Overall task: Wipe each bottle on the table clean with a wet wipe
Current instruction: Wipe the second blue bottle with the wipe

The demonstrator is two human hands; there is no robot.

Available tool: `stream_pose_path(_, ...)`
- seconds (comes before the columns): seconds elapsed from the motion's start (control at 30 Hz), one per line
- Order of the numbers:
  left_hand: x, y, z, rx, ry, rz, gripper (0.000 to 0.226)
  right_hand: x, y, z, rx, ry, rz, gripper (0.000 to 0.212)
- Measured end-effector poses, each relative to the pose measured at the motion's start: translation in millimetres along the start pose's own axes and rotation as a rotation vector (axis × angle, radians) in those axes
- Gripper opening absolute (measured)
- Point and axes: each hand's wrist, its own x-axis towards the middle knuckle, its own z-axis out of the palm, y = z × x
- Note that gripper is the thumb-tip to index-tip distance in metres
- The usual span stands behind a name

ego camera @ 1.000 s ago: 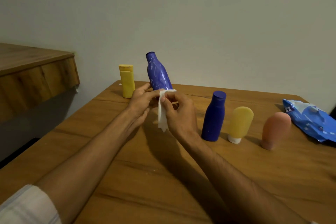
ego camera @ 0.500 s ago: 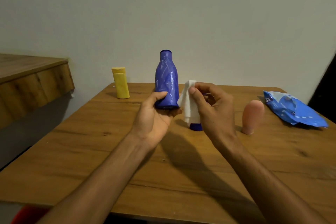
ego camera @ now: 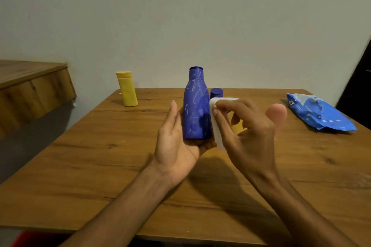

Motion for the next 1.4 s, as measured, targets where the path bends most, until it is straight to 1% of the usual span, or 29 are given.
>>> stream_pose_path(0.1,-1,-3,-2,-0.007,-0.002,-0.012,0.062,-7,2,3,0.037,-0.105,-0.057,0.022)
stream_pose_path(0.17,-1,-6,-4,-0.01,0.016,-0.03,0.062,-13,3,5,0.005,-0.166,-0.08,0.025)
stream_pose_path(0.27,1,-9,-6,-0.037,0.052,-0.06,0.061,-19,2,5,-0.032,-0.198,-0.103,0.023)
stream_pose_path(0.43,-1,-11,-8,-0.109,0.053,-0.104,0.064,-23,2,2,-0.076,-0.275,-0.163,0.026)
stream_pose_path(0.5,-1,-13,-7,-0.105,0.05,-0.113,0.068,-21,5,2,-0.099,-0.26,-0.152,0.026)
stream_pose_path(0.57,-1,-13,-5,-0.09,0.032,-0.127,0.075,-20,6,2,-0.108,-0.243,-0.132,0.024)
stream_pose_path(0.63,-1,-15,-5,-0.111,-0.001,-0.16,0.079,-21,2,3,-0.111,-0.285,-0.157,0.024)
stream_pose_path(0.7,-2,-18,-4,-0.111,-0.022,-0.168,0.077,-21,-1,3,-0.145,-0.317,-0.197,0.023)
stream_pose_path(0.8,-3,-21,-2,-0.053,-0.022,-0.153,0.065,-13,-5,5,-0.222,-0.244,-0.163,0.02)
stream_pose_path(0.87,-4,-20,-2,-0.038,-0.021,-0.145,0.062,-10,-7,8,-0.23,-0.21,-0.133,0.017)
stream_pose_path(1.0,-5,-17,-5,-0.052,-0.033,-0.144,0.059,-21,-8,9,-0.242,-0.34,-0.2,0.02)
stream_pose_path(1.03,-4,-18,-6,-0.041,-0.042,-0.144,0.057,-20,-8,7,-0.24,-0.334,-0.201,0.02)
stream_pose_path(1.17,-1,-20,-6,0.012,-0.081,-0.154,0.055,-10,-9,7,-0.258,-0.184,-0.179,0.027)
stream_pose_path(1.23,-1,-21,-7,0.017,-0.102,-0.16,0.056,-10,-6,9,-0.309,-0.172,-0.168,0.028)
stream_pose_path(1.33,-2,-22,-5,0.025,-0.111,-0.15,0.054,-10,-1,7,-0.356,-0.178,-0.132,0.022)
stream_pose_path(1.4,-2,-24,-4,0.026,-0.106,-0.143,0.052,-6,1,7,-0.403,-0.192,-0.112,0.026)
